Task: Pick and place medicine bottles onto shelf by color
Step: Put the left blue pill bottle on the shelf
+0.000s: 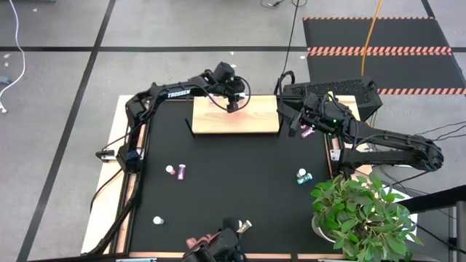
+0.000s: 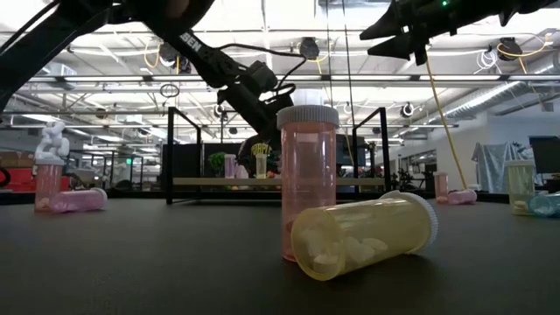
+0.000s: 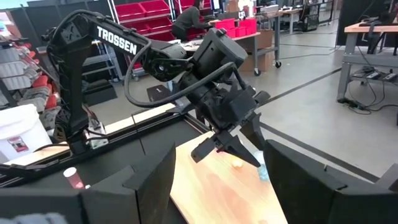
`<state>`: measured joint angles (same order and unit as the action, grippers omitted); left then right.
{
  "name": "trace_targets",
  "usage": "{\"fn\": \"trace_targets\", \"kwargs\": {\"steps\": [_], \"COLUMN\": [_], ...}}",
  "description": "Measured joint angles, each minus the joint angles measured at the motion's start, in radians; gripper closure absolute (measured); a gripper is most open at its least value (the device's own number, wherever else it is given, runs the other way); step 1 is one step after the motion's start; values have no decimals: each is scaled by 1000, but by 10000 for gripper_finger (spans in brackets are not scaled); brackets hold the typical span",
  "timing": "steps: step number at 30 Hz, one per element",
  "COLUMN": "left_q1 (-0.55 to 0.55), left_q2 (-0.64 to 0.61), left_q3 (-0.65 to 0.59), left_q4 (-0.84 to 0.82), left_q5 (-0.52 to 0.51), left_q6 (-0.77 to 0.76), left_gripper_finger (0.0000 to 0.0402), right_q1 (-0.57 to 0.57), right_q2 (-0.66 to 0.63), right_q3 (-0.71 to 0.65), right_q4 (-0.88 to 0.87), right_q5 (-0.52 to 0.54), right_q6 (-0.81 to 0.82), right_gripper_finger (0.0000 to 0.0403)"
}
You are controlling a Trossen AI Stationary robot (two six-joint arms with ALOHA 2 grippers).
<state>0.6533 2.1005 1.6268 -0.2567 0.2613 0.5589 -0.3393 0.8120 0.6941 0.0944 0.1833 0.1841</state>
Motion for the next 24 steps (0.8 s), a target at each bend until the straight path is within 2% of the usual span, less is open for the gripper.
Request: {"fn": "trace_targets", "kwargs": {"steps": [24], "left_q1": [0], "left_q2": [8], "left_q3": [0], "left_q4": [-10], "left_q5": [-8], "left_q6": [-136], "left_gripper_finger": [271], "right_q1": [0], "right_q2": [0], "right_q3": [0], "right_q4": [-2], "right_q5": [-4], "right_q6": [10], "right_gripper_finger": [165]}}
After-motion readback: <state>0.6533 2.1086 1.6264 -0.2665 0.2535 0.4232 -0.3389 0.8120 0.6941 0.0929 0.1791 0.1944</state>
